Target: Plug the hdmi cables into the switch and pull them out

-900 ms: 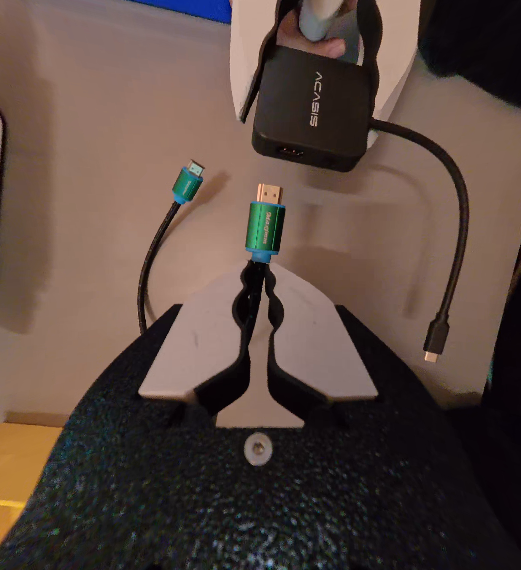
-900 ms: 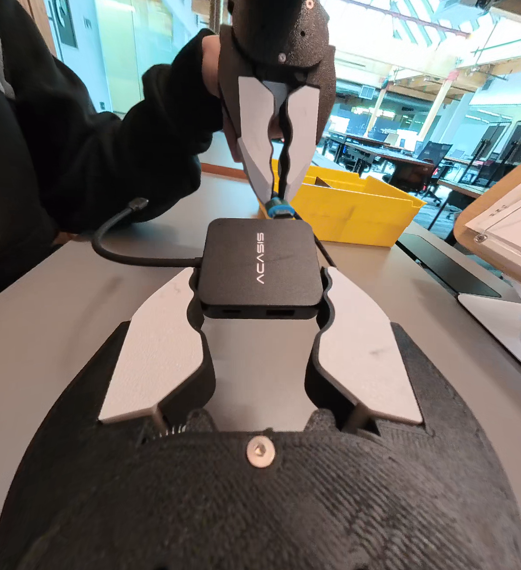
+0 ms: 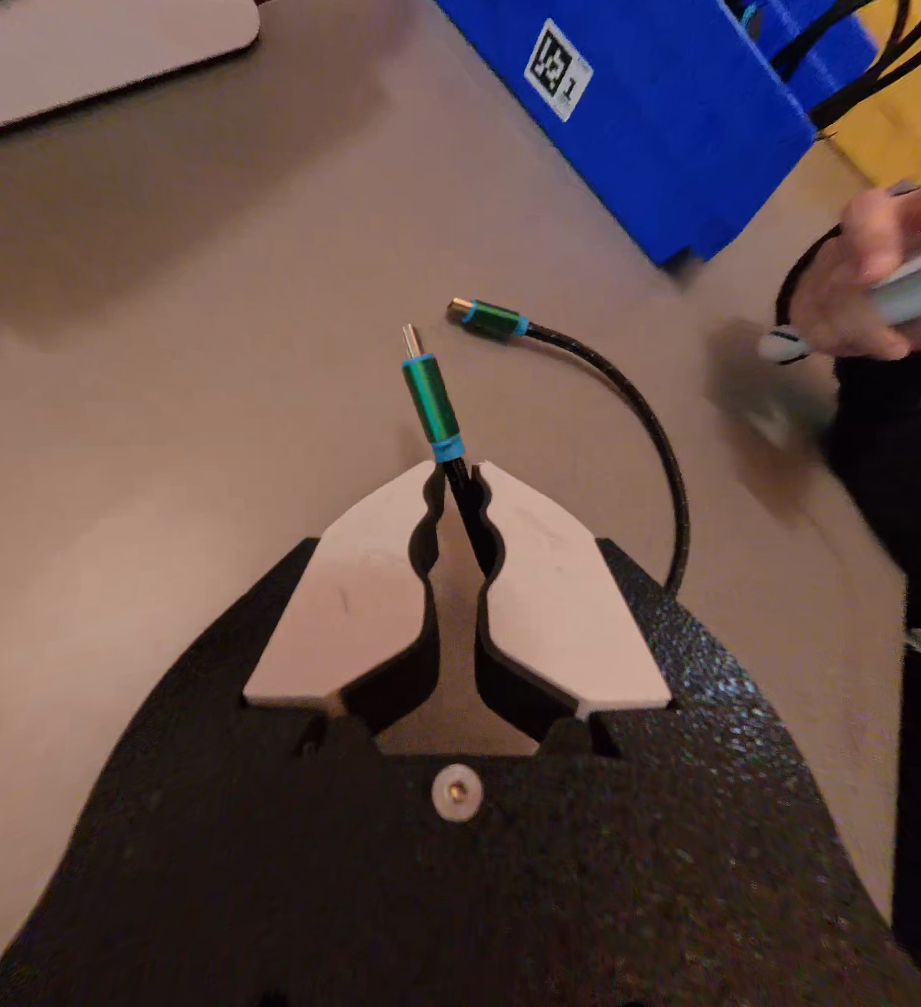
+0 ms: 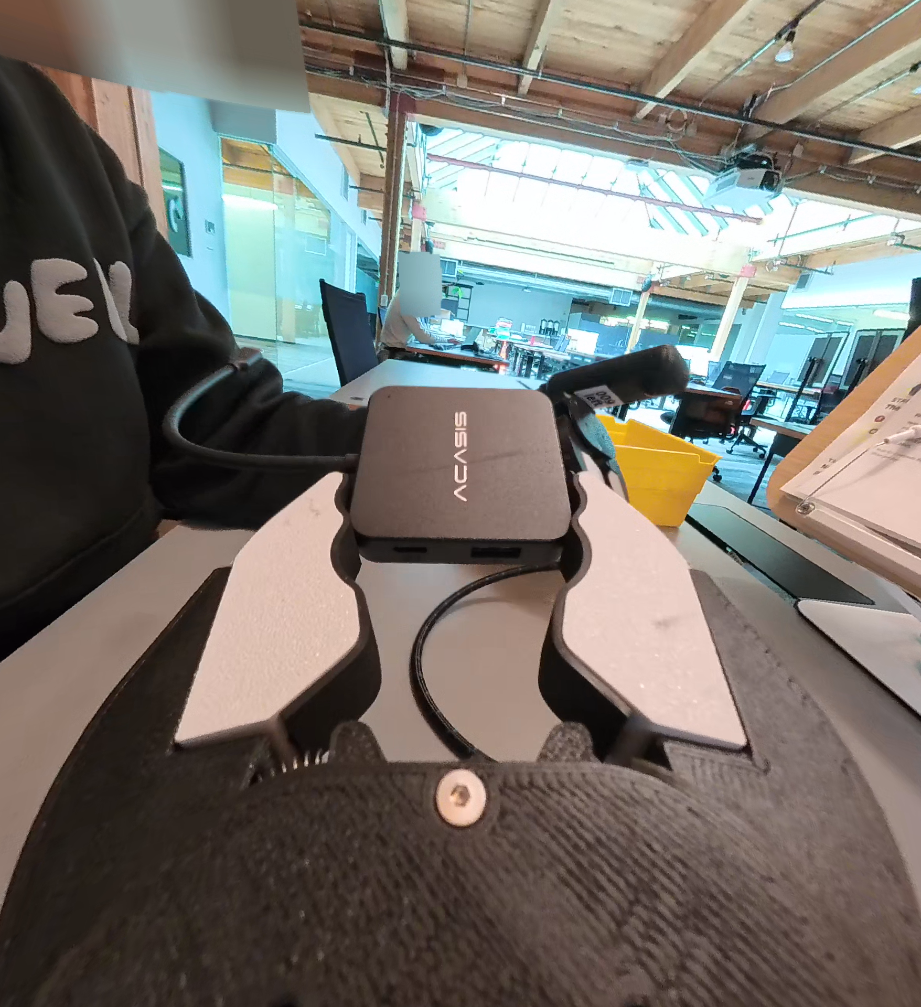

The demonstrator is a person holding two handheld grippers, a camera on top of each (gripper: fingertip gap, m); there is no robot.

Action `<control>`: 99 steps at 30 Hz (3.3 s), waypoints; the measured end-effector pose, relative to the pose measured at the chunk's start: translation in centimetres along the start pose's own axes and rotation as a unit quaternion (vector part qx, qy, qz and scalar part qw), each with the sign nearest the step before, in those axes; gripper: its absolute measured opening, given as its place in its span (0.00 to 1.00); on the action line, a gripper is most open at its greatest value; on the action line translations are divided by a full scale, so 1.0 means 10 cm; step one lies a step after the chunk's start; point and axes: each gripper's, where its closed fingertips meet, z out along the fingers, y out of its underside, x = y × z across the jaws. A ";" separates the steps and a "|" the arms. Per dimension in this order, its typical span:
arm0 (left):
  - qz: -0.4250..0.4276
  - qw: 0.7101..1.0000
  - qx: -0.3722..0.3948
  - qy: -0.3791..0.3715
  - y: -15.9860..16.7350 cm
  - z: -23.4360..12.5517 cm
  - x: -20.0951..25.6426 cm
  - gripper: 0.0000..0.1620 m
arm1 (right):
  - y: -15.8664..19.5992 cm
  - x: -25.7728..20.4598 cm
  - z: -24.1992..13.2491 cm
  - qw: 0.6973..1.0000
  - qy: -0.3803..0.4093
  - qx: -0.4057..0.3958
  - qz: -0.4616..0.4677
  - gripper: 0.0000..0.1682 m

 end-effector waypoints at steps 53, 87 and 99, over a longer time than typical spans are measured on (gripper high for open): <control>0.482 0.871 -0.093 0.004 0.40 0.80 0.83 0.11 | 0.28 0.14 -0.04 0.998 0.032 -0.059 0.004 0.44; 0.271 0.956 -0.109 0.042 0.22 0.29 0.79 0.04 | 0.34 0.17 -0.08 0.994 0.043 -0.095 -0.014 0.44; 0.252 0.960 -0.101 0.070 0.16 -0.09 0.84 0.04 | 0.33 0.15 -0.08 0.995 0.037 -0.092 -0.011 0.44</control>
